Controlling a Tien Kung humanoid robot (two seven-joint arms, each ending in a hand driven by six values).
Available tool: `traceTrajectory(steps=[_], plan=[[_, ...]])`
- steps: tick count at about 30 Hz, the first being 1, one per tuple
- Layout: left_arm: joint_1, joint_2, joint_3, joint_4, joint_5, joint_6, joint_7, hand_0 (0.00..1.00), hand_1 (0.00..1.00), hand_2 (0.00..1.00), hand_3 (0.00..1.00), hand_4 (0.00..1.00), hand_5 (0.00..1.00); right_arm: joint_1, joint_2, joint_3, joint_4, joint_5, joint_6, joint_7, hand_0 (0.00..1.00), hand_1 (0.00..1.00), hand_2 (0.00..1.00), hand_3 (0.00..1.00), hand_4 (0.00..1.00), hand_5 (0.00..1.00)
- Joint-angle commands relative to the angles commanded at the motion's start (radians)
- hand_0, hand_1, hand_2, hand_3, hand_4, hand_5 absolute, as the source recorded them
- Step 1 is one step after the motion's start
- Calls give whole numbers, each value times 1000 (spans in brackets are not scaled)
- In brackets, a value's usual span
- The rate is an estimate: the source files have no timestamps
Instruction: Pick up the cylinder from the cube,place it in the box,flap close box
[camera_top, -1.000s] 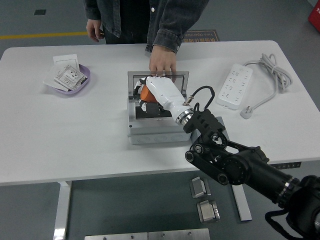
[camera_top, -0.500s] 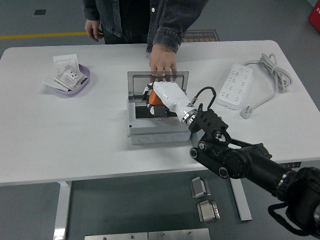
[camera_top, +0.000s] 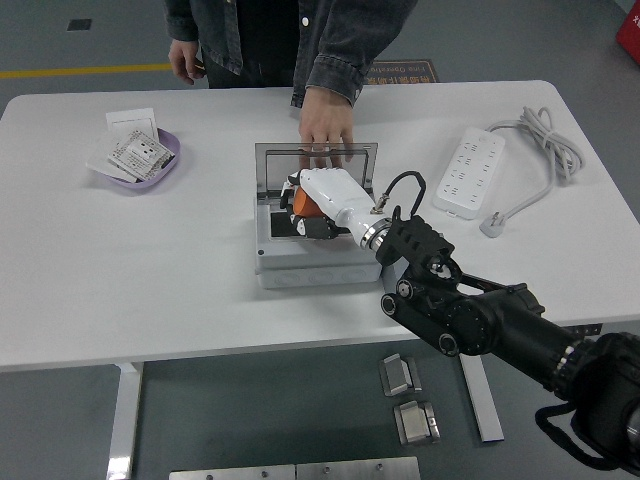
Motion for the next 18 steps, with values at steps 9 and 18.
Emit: traceTrajectory(steps=[9, 18], plan=[[-1, 0, 1, 0, 4, -1, 0, 668, 692, 658, 703, 714, 326, -1, 0, -4, -2, -9, 4, 9, 363, 456, 624, 767, 808, 309], [0, -2, 7, 0, 3, -5, -1, 668, 691, 656, 702, 715, 328, -4, 0, -2, 0, -10, 5, 14, 734, 668, 682, 804, 901, 332]])
